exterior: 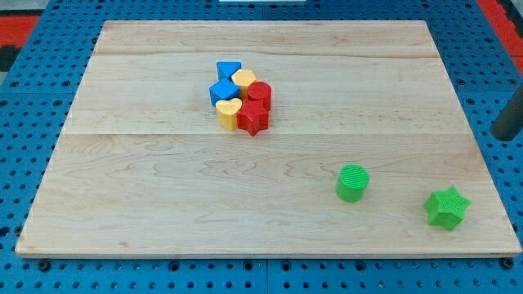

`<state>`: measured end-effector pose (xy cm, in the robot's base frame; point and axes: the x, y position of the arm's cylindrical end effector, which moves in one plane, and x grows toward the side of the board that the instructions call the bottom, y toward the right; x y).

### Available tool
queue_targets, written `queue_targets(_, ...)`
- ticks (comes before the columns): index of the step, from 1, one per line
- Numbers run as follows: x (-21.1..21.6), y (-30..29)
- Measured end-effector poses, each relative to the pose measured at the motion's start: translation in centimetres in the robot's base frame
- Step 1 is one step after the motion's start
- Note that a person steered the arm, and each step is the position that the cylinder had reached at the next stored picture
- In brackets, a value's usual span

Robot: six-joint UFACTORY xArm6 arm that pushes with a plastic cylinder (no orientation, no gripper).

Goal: Push the green star towards the green circle

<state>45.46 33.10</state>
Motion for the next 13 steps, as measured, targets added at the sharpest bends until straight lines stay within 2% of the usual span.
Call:
queue_targets(1, 1.8, 0.8)
queue_targets(2, 6.1, 0.8)
queue_targets(3, 7.2, -3.2)
queue_targets(5, 10.7, -4.9)
queue_targets(6, 9.7, -9.8)
queue_targets(7, 10.3, -10.8)
queue_targets(8, 12.9, -8.4)
queue_targets(9, 15.9, -10.3)
queue_targets(13, 15.3, -11.4)
